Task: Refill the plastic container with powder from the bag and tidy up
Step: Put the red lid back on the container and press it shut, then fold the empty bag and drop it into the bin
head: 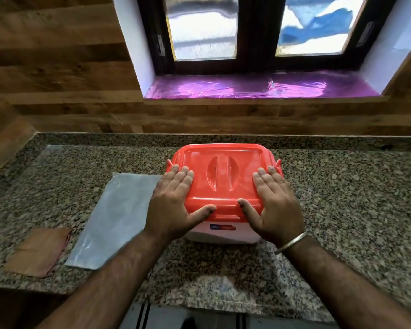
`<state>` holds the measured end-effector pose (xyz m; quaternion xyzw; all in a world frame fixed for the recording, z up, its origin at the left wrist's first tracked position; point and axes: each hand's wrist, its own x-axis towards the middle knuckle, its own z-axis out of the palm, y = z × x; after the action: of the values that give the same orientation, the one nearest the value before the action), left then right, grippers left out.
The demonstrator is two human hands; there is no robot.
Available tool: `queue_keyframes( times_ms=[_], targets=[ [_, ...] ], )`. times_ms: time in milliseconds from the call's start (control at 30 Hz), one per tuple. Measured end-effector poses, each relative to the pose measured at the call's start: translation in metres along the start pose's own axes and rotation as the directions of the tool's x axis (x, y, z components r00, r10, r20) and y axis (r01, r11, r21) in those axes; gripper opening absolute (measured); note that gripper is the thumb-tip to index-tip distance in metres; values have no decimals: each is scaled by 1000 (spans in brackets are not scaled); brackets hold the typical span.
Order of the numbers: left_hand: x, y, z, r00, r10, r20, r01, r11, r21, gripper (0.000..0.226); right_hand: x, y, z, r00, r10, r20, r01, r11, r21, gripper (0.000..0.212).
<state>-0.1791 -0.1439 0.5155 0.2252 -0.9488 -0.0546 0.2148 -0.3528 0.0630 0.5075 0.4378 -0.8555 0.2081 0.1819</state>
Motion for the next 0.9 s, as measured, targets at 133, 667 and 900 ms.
queue_keyframes(
  times_ms=[133, 667, 900],
  targets=[
    [32, -8, 12, 999, 30, -27, -30, 1000, 0, 111, 28, 12, 15, 1000, -1, -25, 1, 1000, -11, 84],
    [195, -31, 56, 996, 19, 90, -22, 999, 39, 111, 177, 75, 75, 995, 36, 95, -32, 998, -47, 88],
    [176, -34, 33, 994, -81, 80, 92, 984, -155, 105, 148, 32, 71, 996, -43, 81, 52, 993, -104, 77]
  ],
)
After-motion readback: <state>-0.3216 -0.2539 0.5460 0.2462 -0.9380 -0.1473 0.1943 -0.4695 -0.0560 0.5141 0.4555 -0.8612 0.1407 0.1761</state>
